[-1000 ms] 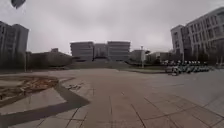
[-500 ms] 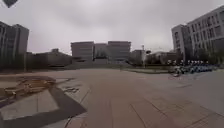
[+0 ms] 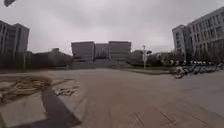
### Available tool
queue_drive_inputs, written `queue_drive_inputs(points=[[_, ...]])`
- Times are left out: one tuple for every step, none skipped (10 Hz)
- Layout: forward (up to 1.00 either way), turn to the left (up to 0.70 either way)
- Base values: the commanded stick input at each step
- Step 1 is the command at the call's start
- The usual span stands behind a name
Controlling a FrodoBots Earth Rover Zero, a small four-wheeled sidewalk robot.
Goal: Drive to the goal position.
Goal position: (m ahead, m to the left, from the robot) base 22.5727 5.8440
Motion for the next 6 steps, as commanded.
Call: queue_drive_inputs(points=[[0.7,0.0],[0.7,0.0],[0.7,0.0],[0.7,0.0],[0.7,0.0],[0.7,0.0]])
